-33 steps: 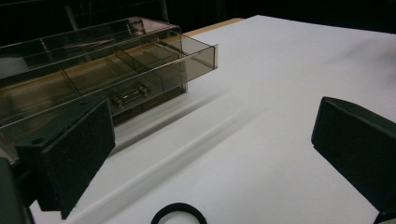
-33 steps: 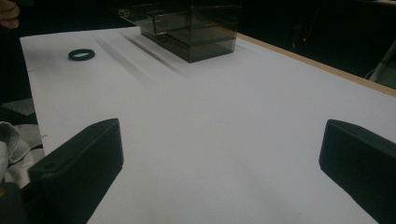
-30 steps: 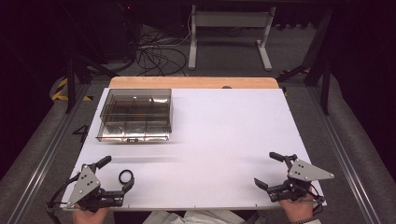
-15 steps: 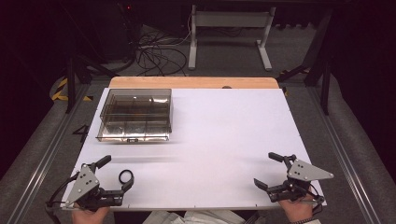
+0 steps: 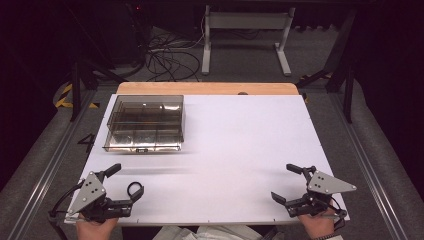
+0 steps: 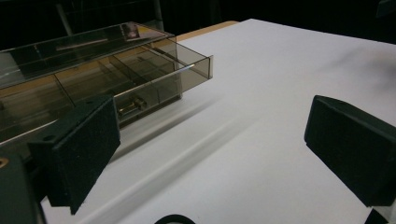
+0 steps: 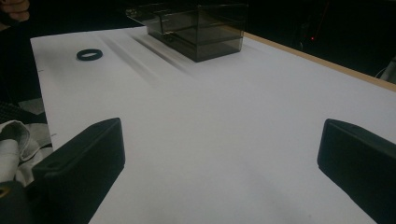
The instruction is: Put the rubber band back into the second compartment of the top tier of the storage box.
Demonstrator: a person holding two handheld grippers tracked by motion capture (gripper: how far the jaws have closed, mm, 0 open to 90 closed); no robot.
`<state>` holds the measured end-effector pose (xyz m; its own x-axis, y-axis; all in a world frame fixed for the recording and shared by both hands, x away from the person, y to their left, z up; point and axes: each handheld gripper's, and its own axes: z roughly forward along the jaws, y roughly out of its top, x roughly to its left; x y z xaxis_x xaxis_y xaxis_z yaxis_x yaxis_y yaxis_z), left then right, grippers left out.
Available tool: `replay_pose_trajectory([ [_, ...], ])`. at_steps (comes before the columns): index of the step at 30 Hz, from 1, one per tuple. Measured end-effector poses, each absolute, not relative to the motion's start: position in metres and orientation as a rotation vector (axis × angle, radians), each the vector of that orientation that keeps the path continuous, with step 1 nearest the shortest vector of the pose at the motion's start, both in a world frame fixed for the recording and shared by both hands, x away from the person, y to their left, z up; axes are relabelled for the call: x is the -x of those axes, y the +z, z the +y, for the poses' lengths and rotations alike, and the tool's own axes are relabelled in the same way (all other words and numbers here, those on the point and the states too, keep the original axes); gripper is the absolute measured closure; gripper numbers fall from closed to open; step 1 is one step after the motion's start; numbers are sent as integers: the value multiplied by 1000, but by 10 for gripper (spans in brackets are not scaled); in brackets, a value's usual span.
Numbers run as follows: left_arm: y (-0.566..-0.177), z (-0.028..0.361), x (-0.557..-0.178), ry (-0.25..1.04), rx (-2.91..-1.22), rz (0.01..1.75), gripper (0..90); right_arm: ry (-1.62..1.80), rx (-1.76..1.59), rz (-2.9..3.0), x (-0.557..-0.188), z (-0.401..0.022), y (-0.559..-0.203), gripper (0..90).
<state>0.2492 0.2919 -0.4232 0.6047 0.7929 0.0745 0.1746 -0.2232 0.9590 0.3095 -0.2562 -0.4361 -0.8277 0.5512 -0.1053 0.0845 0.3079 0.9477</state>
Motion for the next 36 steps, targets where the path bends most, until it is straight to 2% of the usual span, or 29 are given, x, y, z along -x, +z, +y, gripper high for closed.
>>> replay_pose_trajectory([
  [18,-412,288,-266,698,-1776,822,53,1542,-563,2175,-310,-256,-437,16],
  [36,-409,288,-281,634,-1818,832,59,1556,-559,2181,-311,-256,-437,16],
])
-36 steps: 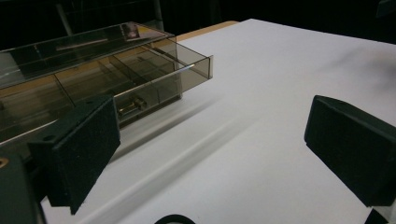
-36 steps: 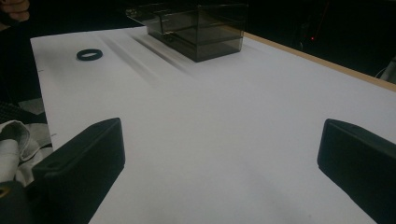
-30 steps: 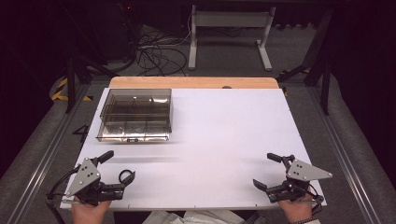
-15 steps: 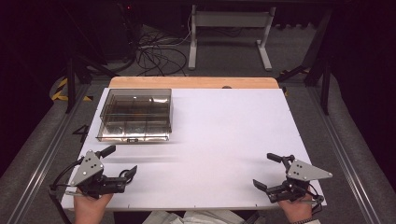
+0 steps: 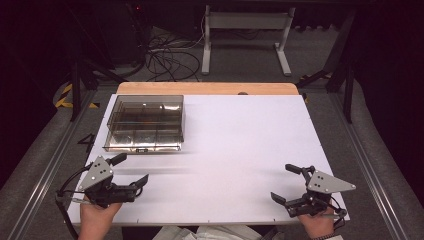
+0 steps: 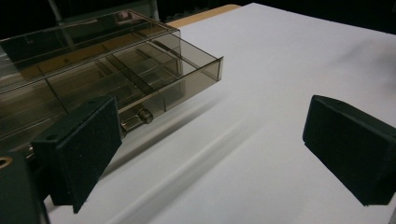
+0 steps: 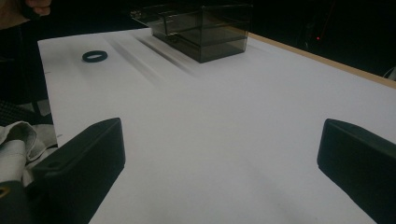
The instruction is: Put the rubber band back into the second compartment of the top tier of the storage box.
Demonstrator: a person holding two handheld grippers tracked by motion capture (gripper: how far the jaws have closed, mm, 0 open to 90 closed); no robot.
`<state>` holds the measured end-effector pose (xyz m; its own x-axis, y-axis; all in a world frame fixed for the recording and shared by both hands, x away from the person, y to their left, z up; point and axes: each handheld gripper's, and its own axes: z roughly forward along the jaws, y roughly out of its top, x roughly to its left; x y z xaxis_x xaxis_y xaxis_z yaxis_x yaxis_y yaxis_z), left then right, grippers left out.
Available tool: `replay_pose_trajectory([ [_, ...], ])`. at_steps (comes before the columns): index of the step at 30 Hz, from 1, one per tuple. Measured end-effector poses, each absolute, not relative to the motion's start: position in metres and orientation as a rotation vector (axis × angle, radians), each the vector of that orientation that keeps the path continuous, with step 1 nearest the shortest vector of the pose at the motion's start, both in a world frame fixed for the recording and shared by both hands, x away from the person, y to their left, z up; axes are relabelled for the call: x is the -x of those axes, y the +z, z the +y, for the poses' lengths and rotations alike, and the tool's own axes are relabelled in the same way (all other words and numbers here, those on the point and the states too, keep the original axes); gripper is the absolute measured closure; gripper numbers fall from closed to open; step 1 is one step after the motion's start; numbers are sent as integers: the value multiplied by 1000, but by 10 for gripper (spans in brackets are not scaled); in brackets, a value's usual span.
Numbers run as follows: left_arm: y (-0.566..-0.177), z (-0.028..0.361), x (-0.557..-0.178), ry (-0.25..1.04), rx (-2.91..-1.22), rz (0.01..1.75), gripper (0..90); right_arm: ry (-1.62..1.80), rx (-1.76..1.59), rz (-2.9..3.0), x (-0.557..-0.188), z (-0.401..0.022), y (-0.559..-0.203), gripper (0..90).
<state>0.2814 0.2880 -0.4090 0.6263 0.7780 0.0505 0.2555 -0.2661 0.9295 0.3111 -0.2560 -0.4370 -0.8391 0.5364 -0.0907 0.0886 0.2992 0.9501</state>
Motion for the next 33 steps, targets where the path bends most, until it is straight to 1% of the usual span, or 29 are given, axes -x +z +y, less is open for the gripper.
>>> replay_pose_trajectory([
  [11,-406,292,-285,608,-1897,831,139,1560,-557,2186,-312,-255,-437,16],
  [12,-406,292,-285,608,-1897,831,152,1561,-557,2186,-312,-255,-437,16],
  [14,-406,293,-286,577,-1923,833,204,1561,-556,2187,-312,-255,-437,16],
  [15,-405,294,-288,561,-1958,838,226,1561,-556,2188,-312,-255,-437,16],
  [20,-408,293,-292,509,-2010,857,257,1562,-555,2191,-312,-255,-437,18],
  [26,-414,288,-300,468,-2131,907,283,1546,-557,2197,-312,-254,-438,21],
  [33,-423,285,-306,422,-2229,954,291,1549,-552,2200,-312,-254,-438,21],
])
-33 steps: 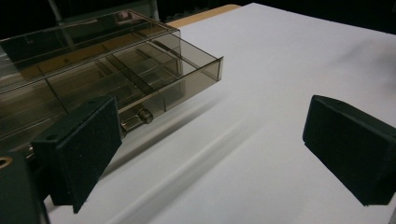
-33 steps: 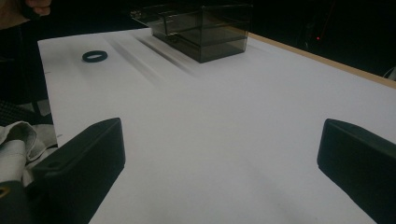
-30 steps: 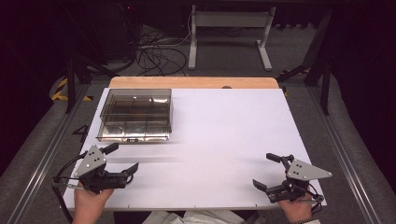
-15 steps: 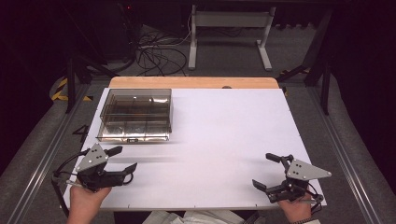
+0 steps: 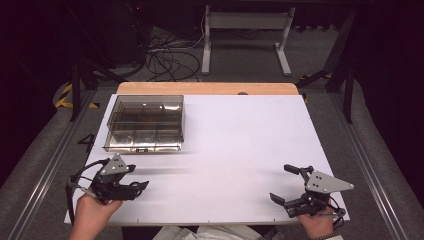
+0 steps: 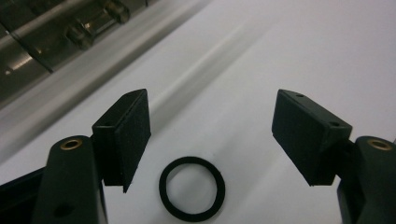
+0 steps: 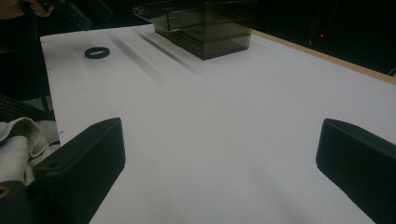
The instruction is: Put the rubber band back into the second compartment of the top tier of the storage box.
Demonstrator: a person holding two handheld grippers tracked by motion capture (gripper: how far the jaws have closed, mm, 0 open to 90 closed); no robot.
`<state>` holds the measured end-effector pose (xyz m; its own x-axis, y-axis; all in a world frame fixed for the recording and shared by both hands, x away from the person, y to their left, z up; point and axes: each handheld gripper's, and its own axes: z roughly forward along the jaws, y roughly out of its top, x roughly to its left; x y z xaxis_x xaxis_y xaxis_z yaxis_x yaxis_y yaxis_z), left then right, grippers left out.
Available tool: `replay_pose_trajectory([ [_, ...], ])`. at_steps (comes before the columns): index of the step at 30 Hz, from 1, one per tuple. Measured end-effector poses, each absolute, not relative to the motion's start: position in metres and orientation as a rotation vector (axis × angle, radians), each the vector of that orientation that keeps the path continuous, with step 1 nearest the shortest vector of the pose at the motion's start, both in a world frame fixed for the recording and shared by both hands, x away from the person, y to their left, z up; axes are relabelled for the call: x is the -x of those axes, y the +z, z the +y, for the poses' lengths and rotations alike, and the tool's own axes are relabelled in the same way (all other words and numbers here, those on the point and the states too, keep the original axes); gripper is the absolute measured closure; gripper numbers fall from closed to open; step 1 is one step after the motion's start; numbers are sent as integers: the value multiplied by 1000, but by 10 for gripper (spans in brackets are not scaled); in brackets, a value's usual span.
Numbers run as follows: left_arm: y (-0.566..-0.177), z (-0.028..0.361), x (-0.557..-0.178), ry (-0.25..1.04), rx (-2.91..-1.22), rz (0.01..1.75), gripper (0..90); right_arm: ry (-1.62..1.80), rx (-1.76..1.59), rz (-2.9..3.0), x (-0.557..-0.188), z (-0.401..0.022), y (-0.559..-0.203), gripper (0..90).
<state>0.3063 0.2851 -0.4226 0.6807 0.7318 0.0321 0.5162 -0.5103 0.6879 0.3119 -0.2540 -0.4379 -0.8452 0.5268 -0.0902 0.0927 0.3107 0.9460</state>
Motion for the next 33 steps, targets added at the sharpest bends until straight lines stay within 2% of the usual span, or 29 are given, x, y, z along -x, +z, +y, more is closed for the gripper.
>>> replay_pose_trajectory([
  [17,-437,290,-318,345,-2373,1062,360,1546,-537,2220,-312,-252,-439,21],
  [25,-440,291,-320,350,-2425,1092,455,1547,-531,2225,-312,-252,-439,22],
  [33,-444,294,-323,371,-2465,1133,590,1550,-529,2227,-312,-251,-439,22],
])
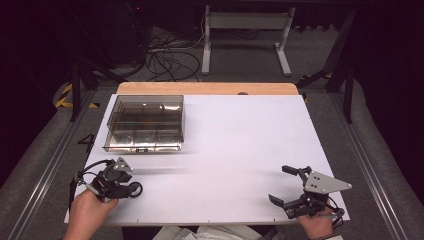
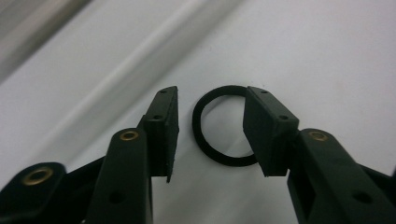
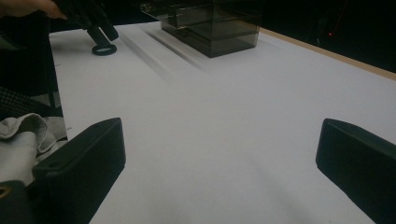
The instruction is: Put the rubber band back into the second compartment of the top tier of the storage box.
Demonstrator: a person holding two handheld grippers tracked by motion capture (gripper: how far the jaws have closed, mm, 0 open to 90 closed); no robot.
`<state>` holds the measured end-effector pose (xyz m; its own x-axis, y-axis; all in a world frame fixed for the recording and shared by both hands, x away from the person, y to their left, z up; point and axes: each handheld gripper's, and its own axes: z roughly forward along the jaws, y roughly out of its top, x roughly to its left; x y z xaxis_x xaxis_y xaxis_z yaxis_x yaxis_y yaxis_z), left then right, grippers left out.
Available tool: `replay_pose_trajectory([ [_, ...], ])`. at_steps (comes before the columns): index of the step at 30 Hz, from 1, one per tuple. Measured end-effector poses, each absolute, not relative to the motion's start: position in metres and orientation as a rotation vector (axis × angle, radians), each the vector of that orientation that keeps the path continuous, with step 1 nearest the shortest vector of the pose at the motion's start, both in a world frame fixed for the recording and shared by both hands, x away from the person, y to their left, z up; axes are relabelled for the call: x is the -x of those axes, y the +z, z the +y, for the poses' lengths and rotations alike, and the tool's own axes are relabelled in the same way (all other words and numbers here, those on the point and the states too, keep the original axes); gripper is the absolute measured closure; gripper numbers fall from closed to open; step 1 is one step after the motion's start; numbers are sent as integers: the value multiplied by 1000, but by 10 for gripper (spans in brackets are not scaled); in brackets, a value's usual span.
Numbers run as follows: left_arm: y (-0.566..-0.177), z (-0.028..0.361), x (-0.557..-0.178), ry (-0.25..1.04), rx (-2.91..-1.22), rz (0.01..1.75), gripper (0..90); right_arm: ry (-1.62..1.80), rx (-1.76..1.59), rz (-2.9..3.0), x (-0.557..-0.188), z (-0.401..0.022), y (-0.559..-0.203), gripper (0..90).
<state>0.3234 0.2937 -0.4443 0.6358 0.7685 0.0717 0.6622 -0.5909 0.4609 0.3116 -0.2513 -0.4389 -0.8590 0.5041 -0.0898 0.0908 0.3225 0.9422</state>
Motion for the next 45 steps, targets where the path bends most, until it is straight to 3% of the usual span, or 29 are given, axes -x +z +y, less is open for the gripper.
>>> replay_pose_trajectory([
  [12,-448,294,-326,386,-2487,1154,853,1552,-529,2226,-312,-251,-439,22],
  [45,-427,298,-313,475,-2375,1104,884,1550,-529,2225,-312,-252,-439,22],
])
